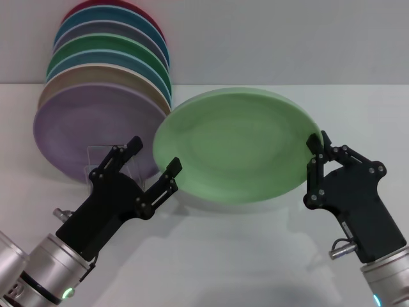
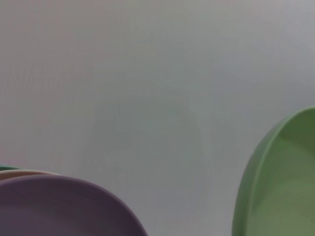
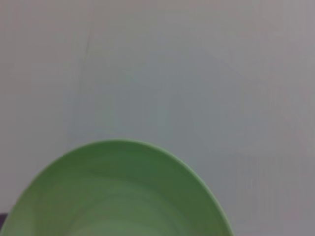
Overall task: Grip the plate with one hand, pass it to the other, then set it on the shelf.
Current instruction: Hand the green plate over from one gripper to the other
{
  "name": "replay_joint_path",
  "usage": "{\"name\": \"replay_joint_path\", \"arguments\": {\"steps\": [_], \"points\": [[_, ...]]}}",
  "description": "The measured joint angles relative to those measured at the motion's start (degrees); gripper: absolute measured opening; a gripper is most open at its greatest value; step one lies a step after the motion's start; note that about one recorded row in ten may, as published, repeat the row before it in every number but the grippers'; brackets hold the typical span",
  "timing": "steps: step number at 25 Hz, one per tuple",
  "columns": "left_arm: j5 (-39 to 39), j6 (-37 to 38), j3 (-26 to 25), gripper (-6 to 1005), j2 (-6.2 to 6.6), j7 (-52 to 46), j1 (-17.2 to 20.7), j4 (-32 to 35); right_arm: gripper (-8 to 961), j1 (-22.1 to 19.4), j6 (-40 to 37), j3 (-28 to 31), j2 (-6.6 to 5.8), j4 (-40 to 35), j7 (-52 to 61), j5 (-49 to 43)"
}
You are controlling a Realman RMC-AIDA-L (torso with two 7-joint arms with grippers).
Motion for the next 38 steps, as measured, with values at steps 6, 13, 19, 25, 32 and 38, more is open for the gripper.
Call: {"name": "replay_joint_path", "arguments": {"steps": [6, 13, 19, 25, 32, 38], "points": [[-0.01, -0.12, 0.14, 685, 0.0, -0.01, -0.17, 0.0, 27, -0.59, -1.18, -2.27, 0.01, 1.26, -1.74, 2.09], [-0.01, -0.41, -0.05, 682, 0.0, -0.07, -0.27, -0.21, 25, -1.94, -3.05, -4.76, 0.01, 3.85, -5.67, 4.67], [0.0, -0.43, -0.02, 679, 0.0, -0.08, -0.21, -0.46, 25, -3.08, -3.64, -5.59, 0.0, 6.58, -11.96, 5.65], [0.0, -0.6, 0.04, 676, 0.0, -0.08, -0.1, -0.53, 26, -2.55, -4.89, -8.36, 0.01, 7.32, -14.59, 8.99], [-0.46, -1.71, -0.3, 673, 0.0, -0.1, -0.16, -0.65, 26, -2.45, -4.94, -9.08, 0.0, 8.23, -16.64, 9.81], [-1.59, -1.6, -0.34, 670, 0.0, -0.12, -0.25, -0.78, 27, -2.48, -4.95, -9.89, 0.01, 9.83, -21.33, 9.89]]}}
